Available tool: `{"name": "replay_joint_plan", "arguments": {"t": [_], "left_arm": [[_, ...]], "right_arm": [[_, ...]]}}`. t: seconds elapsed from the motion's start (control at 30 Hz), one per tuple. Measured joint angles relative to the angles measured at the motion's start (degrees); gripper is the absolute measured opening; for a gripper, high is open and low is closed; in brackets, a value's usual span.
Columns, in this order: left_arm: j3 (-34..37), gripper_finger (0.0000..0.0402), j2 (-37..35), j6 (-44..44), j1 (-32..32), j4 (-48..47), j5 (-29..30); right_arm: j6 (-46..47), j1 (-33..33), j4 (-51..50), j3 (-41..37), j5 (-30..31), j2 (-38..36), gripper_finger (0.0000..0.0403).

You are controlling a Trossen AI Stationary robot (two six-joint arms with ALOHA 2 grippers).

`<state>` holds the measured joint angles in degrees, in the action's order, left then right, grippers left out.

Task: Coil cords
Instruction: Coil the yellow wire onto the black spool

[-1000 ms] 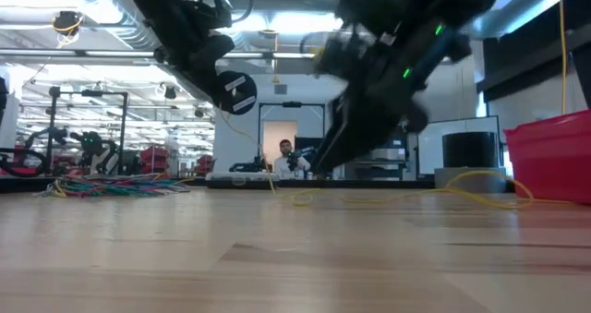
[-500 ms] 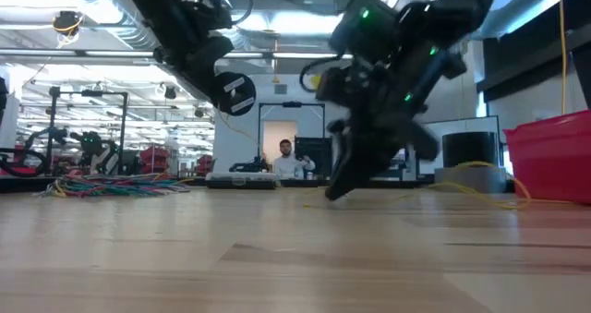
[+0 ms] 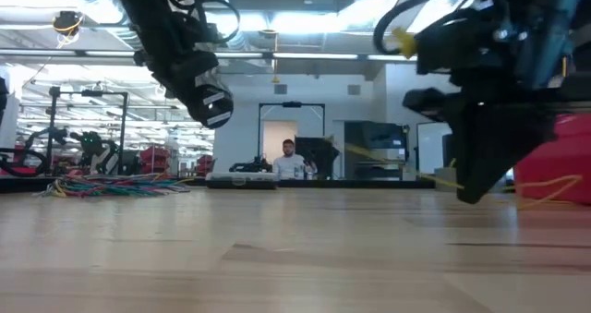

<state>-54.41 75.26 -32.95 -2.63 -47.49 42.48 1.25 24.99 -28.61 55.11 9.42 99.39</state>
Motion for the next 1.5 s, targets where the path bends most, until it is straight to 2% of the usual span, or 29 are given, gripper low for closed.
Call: {"name": "replay_joint_plan", "arguments": {"t": [0.13,0.23,0.4,0.5,0.63,0.7,0.8,0.93,1.03,1.17,1.33,1.5], "left_arm": [[0.00,0.0000,0.00,1.86,0.36,2.89,0.35],[0.00,0.0000,0.00,2.93,1.03,3.59,0.33],[0.00,0.0000,-0.09,4.03,1.60,3.56,0.25],[0.00,0.0000,-0.62,5.05,2.20,4.51,0.11],[0.00,0.0000,-1.62,8.57,4.02,9.23,0.09],[0.00,0.0000,-2.30,11.37,5.04,13.42,0.08],[0.00,0.0000,-2.62,15.52,6.47,19.95,0.23],[0.00,0.0000,-1.71,19.83,7.07,29.46,0.11],[0.00,0.0000,-0.67,21.41,7.10,34.14,0.14],[-0.04,0.0000,0.83,22.73,7.10,38.28,0.11],[0.00,0.0000,1.75,22.99,7.10,39.26,0.12],[0.00,0.0000,1.75,22.94,7.10,39.51,0.12]], "right_arm": [[2.99,1.50,-0.19,0.00,4.12,0.00,0.0047],[3.19,1.21,-4.11,0.78,3.24,-0.13,0.0079],[3.24,0.88,-17.95,6.05,1.95,-1.74,0.0125],[3.00,0.88,-16.93,6.16,2.54,-5.40,0.0137],[-0.30,0.81,-5.06,2.05,8.32,-11.81,0.0139],[-4.73,0.34,6.33,-2.02,12.75,-14.12,0.0138],[-13.44,-2.27,29.66,-9.69,16.82,-15.67,0.0138],[-17.54,-9.48,62.99,-18.39,15.52,-12.93,0.0138],[-16.44,-14.80,76.41,-20.15,13.83,-9.66,0.0138],[-16.05,-19.04,77.43,-16.60,5.42,-6.14,0.0138],[-16.68,-20.30,72.34,-11.70,4.86,-3.63,0.0138],[-17.73,-20.25,70.85,-10.83,5.80,-2.95,0.0138]]}}
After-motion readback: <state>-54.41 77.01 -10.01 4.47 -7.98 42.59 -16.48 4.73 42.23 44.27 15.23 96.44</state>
